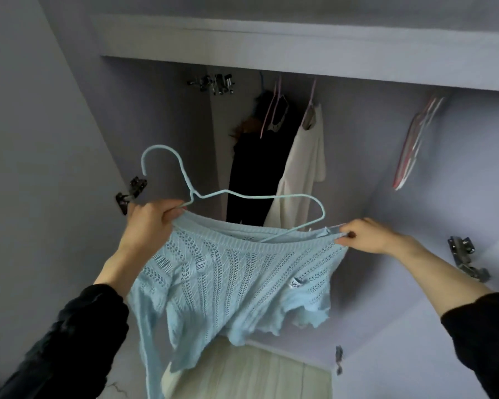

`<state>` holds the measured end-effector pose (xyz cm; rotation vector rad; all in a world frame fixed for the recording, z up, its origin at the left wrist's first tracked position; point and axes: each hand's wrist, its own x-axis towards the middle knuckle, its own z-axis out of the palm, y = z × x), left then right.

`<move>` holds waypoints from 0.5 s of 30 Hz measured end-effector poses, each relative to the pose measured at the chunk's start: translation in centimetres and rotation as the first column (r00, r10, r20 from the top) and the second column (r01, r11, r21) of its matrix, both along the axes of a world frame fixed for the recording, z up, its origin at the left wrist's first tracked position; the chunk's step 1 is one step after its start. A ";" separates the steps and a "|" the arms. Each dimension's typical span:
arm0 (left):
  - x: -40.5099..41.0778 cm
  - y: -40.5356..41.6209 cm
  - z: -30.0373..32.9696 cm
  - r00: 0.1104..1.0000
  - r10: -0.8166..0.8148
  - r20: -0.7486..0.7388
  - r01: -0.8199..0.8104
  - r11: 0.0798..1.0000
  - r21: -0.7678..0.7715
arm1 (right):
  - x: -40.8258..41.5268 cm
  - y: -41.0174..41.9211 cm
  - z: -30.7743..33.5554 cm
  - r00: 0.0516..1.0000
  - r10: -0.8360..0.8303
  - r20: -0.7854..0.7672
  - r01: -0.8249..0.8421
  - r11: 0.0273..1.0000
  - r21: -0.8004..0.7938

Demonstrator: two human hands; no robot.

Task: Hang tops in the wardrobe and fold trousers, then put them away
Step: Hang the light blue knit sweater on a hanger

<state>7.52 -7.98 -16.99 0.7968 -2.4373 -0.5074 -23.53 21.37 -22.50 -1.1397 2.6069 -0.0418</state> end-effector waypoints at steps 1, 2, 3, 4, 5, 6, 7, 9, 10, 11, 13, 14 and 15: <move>-0.3 0.0 0.1 0.999 -0.006 -0.047 0.007 1.000 0.004 | 0.0 0.2 0.2 0.999 -0.023 0.024 0.023 1.000 -0.003; -0.5 0.2 0.2 0.996 -0.014 -0.093 0.015 1.000 0.010 | -0.1 0.4 0.1 0.997 -0.044 0.057 0.044 0.999 -0.005; -0.8 0.4 0.3 0.991 -0.022 -0.134 0.025 1.000 0.018 | 0.0 0.8 0.2 0.993 -0.068 0.097 0.069 0.998 -0.001; -0.9 0.6 0.3 0.986 -0.025 -0.164 0.031 0.999 0.035 | 0.1 1.0 0.1 0.986 -0.087 0.139 0.087 0.996 0.010; -1.1 0.8 0.5 0.982 -0.031 -0.188 0.041 0.998 0.055 | 0.1 1.3 0.3 0.980 -0.106 0.166 0.104 0.994 0.023; -1.3 1.0 0.6 0.979 -0.037 -0.200 0.051 0.996 0.067 | 0.1 1.6 0.6 0.976 -0.115 0.185 0.111 0.993 0.034; -1.4 1.2 0.7 0.978 -0.047 -0.201 0.061 0.996 0.067 | 0.0 1.7 1.1 0.973 -0.118 0.199 0.112 0.993 0.039; -1.8 1.5 1.0 0.981 -0.069 -0.180 0.077 0.997 0.033 | -0.2 2.1 2.2 0.971 -0.117 0.210 0.114 0.993 0.028; -1.9 1.7 1.1 0.984 -0.072 -0.161 0.075 0.997 0.010 | -0.3 2.1 2.7 0.971 -0.115 0.209 0.114 0.993 0.017; -2.1 1.8 1.2 0.987 -0.072 -0.143 0.072 0.997 -0.011 | -0.4 2.3 3.3 0.972 -0.114 0.206 0.115 0.993 0.009; -2.4 1.9 1.2 0.991 -0.074 -0.113 0.069 0.997 -0.042 | -0.4 2.4 4.4 0.972 -0.110 0.206 0.109 0.994 0.015; -2.6 1.9 1.2 0.992 -0.080 -0.099 0.075 0.996 -0.052 | -0.4 2.4 4.8 0.970 -0.108 0.219 0.106 0.994 0.021; -2.7 2.0 1.2 0.992 -0.090 -0.089 0.085 0.995 -0.059 | -0.3 2.4 5.2 0.966 -0.105 0.238 0.103 0.994 0.021</move>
